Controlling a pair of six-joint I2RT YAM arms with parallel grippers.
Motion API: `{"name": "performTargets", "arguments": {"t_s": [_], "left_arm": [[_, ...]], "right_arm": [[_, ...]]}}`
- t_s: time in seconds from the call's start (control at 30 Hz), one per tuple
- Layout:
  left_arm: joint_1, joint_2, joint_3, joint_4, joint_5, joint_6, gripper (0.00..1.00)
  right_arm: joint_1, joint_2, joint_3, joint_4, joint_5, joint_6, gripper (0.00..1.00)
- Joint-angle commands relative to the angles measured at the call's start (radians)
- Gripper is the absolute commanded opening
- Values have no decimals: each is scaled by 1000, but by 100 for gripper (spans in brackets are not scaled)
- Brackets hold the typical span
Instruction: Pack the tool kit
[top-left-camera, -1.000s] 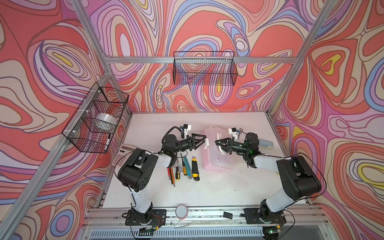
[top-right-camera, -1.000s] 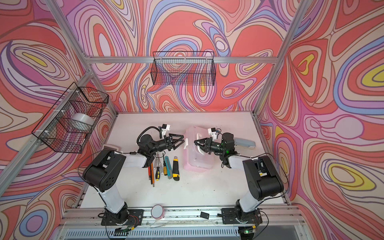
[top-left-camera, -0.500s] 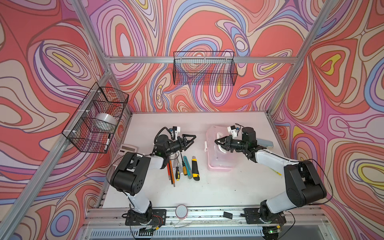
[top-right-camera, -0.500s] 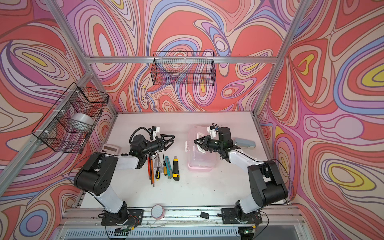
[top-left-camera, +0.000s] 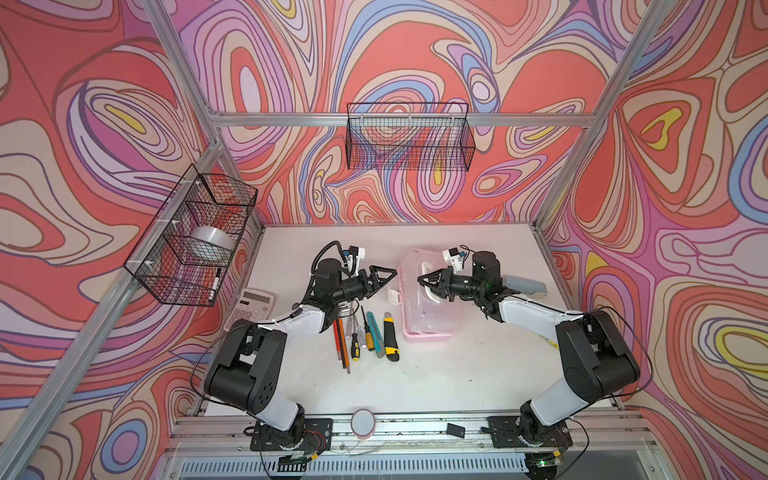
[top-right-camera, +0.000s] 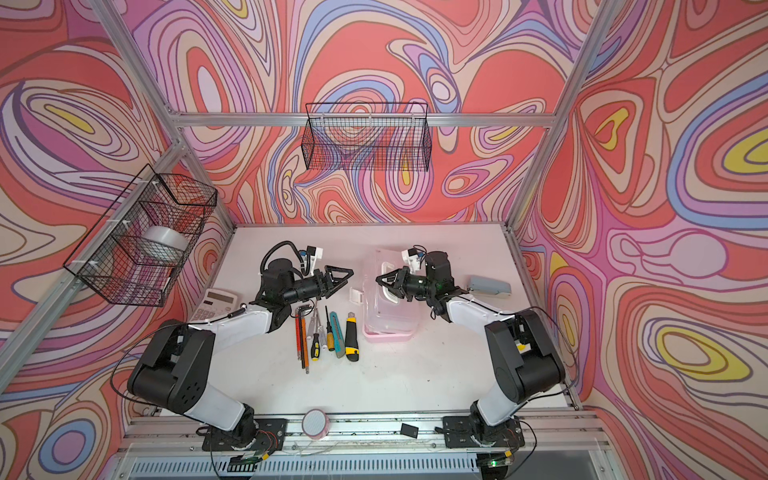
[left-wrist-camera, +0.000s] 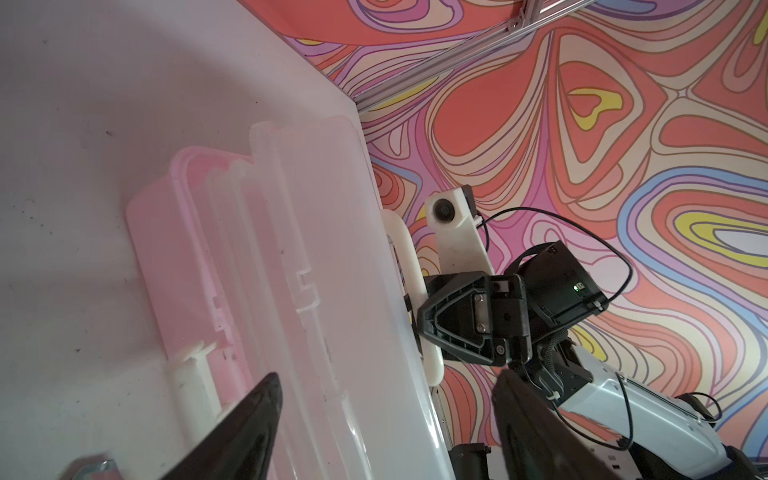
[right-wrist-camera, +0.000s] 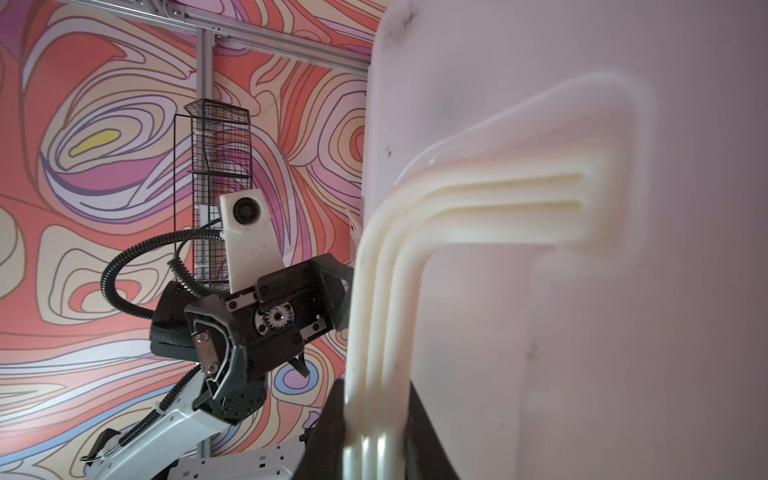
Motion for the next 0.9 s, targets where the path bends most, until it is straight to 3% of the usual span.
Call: {"name": "performTargets", "arguments": {"t_s": [0.0,0.13,0.4,0.57,0.73,0.87], "left_arm": [[-39,-22,60,-127,-29,89,81],[-84,-13,114,-214,-59,141,81],[-120,40,169,-214,-54,135,80],[-121,-7,173,-277,-79,170,80],[-122,-65,175,-405,-132,250,81],[-121,-62,162,-397,-133,244,81]], "right_arm": [[0,14,-20,257,-83,116,0],[-3,2,-32,303,-105,156,0],[-23,-41,-78,329,-119,170,0],[-38,-47,-92,335,-126,172,0],[-61,-9,-129,500,-150,274,0],[-66,48,-155,669,-161,374,0]]}}
